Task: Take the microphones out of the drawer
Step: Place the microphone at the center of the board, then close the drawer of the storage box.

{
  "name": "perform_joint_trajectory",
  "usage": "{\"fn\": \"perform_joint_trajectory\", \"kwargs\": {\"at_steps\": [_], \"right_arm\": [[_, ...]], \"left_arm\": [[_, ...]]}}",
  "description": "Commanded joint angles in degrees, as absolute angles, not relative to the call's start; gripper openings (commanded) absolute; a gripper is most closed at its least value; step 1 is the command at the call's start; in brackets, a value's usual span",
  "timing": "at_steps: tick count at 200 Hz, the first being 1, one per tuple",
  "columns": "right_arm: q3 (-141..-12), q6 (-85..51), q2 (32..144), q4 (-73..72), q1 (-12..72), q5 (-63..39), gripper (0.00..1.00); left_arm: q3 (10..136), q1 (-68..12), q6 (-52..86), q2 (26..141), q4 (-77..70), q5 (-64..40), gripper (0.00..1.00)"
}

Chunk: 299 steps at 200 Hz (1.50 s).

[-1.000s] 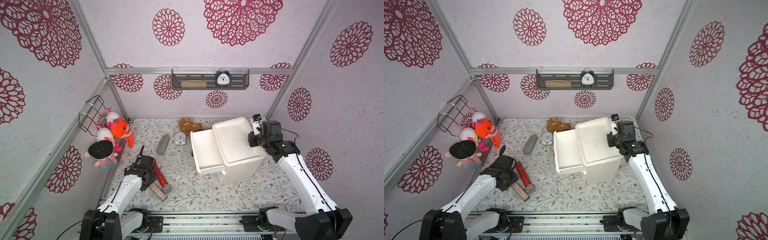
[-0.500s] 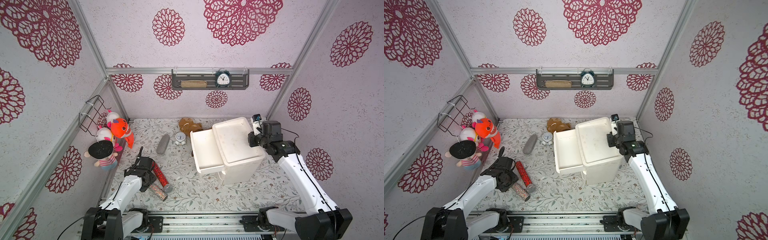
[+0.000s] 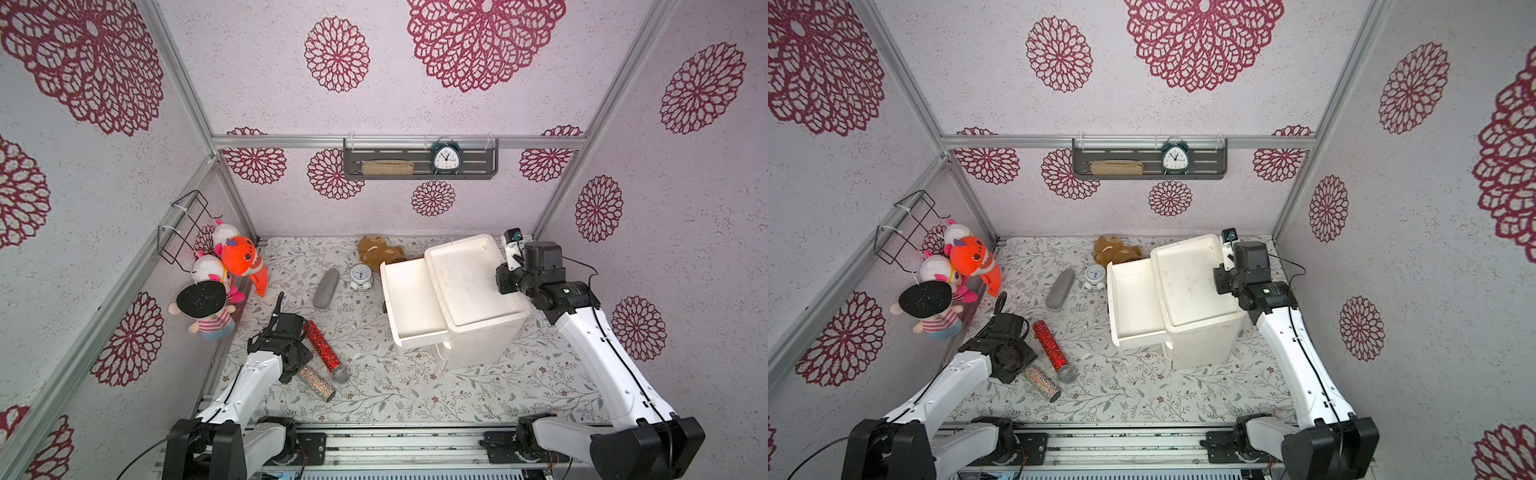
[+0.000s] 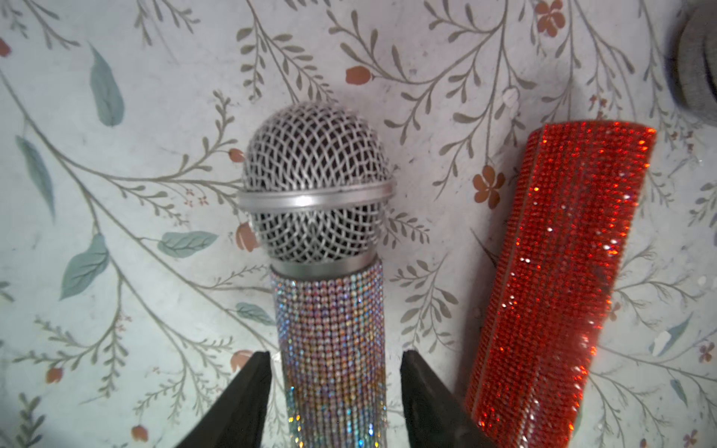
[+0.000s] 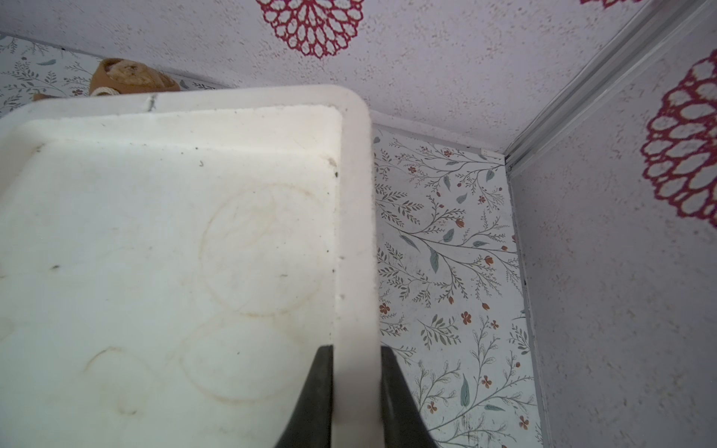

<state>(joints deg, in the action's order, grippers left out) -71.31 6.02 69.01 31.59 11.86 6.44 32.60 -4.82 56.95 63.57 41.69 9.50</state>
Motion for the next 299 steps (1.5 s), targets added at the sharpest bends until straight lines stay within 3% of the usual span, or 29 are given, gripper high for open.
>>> {"fn": "perform_joint_trajectory", "kwargs": {"at_steps": [1, 31, 41, 86, 89, 162, 299], "right_arm": [[-72.65, 9.69, 66.53, 24.70, 13.45, 7.56, 0.00], [-72.65, 9.70, 66.48, 24.70, 13.44, 7.66, 0.00], [-72.60, 9.67, 66.43, 24.72, 13.43, 7.65, 0.00], [-72.59, 9.76, 66.52, 24.61, 13.45, 7.73, 0.00], [-72.59, 9.81, 66.52, 24.61, 13.45, 7.73, 0.00], [-71.99, 9.59, 66.54, 24.17, 13.45, 8.06, 0.00], [-71.88, 8.79, 67.19, 24.17, 13.45, 7.46, 0.00]], "left_arm": [[36.01, -4.13, 56.56, 61.71, 43.82, 10.28, 0.64], [39.96, -4.18, 54.33, 61.00, 45.73, 9.65, 0.76], [41.08, -4.14, 53.18, 61.07, 45.53, 8.75, 0.85], [46.21, -4.13, 46.67, 62.18, 42.19, 0.73, 0.94], [46.43, -4.17, 46.38, 62.26, 41.92, 0.05, 0.99], [53.47, -7.11, 41.86, 69.34, 40.81, -9.67, 0.97], [66.62, -22.60, 42.93, 85.58, 35.12, -11.79, 0.97]]}}
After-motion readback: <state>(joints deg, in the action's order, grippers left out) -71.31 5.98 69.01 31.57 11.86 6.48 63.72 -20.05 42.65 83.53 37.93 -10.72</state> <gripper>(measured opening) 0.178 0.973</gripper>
